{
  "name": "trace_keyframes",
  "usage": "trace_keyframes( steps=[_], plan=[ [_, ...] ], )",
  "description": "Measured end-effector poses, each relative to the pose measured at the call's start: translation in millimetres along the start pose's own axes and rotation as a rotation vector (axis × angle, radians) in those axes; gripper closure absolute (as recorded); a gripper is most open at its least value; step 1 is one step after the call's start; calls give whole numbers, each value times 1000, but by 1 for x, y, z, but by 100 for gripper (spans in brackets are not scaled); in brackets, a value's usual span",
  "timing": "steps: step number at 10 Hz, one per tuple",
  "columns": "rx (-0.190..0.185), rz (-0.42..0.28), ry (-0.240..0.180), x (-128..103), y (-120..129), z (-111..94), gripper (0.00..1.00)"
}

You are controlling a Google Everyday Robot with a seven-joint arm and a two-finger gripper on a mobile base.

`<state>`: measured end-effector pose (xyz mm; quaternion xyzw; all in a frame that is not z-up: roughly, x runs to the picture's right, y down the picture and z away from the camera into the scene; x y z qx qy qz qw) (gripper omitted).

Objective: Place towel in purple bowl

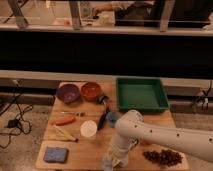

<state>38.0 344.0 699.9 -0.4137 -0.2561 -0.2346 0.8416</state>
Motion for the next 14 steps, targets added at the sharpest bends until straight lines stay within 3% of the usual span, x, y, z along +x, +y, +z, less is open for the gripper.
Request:
trace_keyframes(
  steps=[4,8,10,14],
  plan=[
    [39,-47,55,-25,-23,-33,88],
    [82,-123,140,-68,-44,-76,88],
    [97,-174,158,-85,-63,-80,88],
    [131,-220,157,-90,-121,-93,88]
  ],
)
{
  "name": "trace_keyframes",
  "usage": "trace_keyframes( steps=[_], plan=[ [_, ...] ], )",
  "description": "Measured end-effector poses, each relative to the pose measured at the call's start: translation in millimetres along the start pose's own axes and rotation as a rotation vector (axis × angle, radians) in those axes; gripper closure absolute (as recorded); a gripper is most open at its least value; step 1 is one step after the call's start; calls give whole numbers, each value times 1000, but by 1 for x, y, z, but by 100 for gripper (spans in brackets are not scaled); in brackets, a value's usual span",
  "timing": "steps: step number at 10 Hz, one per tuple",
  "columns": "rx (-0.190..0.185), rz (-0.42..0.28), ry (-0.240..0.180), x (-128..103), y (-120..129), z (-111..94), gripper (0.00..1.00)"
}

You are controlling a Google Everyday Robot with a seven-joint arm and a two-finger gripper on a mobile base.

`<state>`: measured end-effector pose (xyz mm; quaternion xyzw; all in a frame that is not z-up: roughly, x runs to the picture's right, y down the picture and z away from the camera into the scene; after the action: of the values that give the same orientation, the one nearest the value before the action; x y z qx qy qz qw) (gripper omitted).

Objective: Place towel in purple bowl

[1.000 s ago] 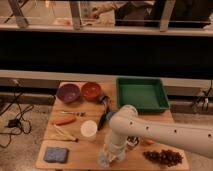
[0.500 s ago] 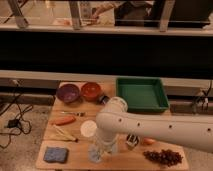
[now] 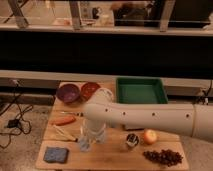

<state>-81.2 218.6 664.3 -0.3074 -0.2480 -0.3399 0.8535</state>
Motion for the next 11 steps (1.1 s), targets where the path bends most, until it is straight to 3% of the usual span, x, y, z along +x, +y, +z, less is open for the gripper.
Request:
trace_keyframes(
  steps=[2,9,11],
  plan=[
    [11,-14,24,9,-30,-16,88],
    [12,-16,32,13,-36,-21,88],
    [30,-45,36,12,-55,-25,88]
  ],
)
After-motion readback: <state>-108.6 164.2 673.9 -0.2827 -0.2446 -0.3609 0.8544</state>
